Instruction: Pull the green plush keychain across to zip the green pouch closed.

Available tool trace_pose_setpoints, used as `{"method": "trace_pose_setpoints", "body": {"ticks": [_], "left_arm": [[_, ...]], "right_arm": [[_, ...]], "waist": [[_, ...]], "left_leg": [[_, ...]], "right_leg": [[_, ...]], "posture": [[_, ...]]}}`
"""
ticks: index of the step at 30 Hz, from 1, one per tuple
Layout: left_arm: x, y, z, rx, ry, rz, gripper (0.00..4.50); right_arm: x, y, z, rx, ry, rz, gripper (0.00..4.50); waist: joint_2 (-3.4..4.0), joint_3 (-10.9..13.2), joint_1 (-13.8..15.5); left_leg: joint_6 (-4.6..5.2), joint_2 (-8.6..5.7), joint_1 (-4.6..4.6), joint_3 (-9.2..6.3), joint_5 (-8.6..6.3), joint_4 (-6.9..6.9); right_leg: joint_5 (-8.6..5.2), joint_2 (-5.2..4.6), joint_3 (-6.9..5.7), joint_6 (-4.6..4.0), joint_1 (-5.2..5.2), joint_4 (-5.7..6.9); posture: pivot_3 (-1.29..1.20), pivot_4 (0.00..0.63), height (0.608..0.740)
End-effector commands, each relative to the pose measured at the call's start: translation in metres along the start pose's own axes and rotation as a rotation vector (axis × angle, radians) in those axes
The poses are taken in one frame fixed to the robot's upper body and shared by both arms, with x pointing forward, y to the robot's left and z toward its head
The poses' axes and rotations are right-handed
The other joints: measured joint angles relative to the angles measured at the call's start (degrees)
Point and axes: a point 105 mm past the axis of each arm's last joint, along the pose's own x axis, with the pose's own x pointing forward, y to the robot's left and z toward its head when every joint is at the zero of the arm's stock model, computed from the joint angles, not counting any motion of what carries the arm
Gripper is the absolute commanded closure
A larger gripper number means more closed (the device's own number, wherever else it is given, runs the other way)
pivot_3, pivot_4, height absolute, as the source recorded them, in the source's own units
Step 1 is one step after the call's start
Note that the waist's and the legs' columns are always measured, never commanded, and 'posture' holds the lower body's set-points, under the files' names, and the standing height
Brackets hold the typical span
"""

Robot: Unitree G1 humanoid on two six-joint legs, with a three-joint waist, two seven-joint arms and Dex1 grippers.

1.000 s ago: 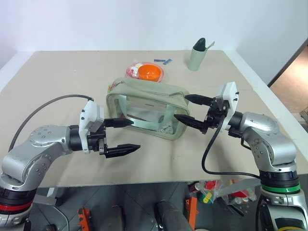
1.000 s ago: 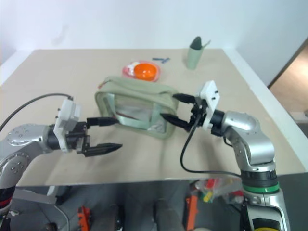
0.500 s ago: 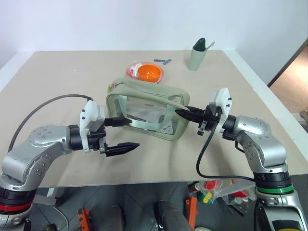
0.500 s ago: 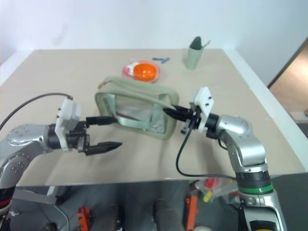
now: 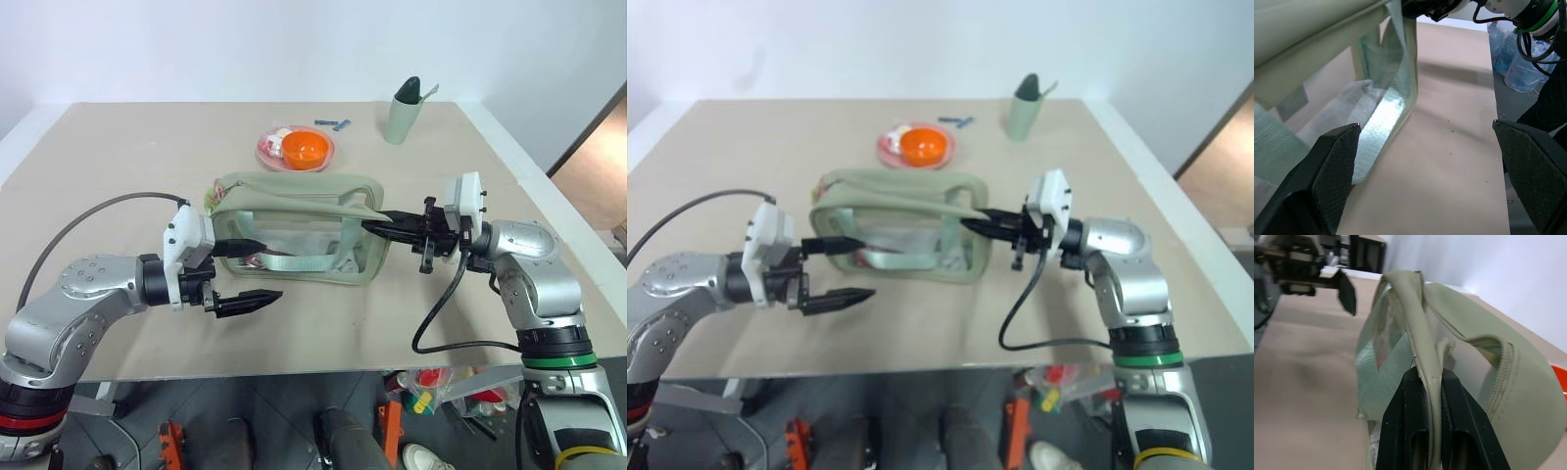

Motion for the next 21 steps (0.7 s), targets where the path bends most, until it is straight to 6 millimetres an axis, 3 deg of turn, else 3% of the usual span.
{"method": "trace_pose_setpoints", "body": {"ticks": [1,9,13,17,21], "left_arm": [[-0.001,-0.001,0.005,0.038,-0.005,-0.007,0.00],[-0.006,0.004,0.014,-0.008,-0.054,0.026,0.00],[-0.033,0.005,0.028,-0.131,-0.119,0.083,0.00],[-0.070,0.009,0.025,-0.214,-0.085,0.190,0.00],[-0.101,0.040,0.023,-0.184,-0.109,0.417,0.00]], "right_arm": [[-0.008,-0.009,0.016,-0.089,-0.031,-0.002,4.36],[-0.014,-0.006,-0.005,-0.087,0.015,0.008,4.36],[-0.015,-0.009,-0.006,-0.091,0.020,-0.004,4.36],[-0.013,-0.009,-0.003,-0.092,0.015,-0.006,4.36],[-0.013,-0.008,-0.005,-0.091,0.020,-0.002,4.36]], "waist": [[0.00,0.0,0.0],[0.00,0.0,0.0],[0.00,0.0,-0.1],[0.01,0.0,-0.2],[0.01,0.0,0.0]], "left_leg": [[0.00,0.00,0.01,0.00,0.00,0.00],[0.00,0.00,0.01,0.00,0.00,0.02],[0.00,0.02,0.01,-0.01,0.00,0.02],[0.00,0.06,0.04,-0.02,0.00,-0.01],[0.00,0.04,0.05,-0.12,0.00,0.02]], "right_leg": [[0.01,0.00,0.00,-0.01,0.00,0.00],[0.01,-0.01,-0.01,0.01,0.02,0.00],[0.05,0.00,-0.01,0.06,0.01,0.03],[0.04,0.02,-0.05,0.05,-0.01,0.05],[-0.03,0.00,-0.19,-0.10,0.04,0.06]], "posture": [[0.00,0.150,0.740],[0.00,0.150,0.740],[0.00,0.150,0.740],[0.00,0.150,0.740],[0.00,0.150,0.740]]}}
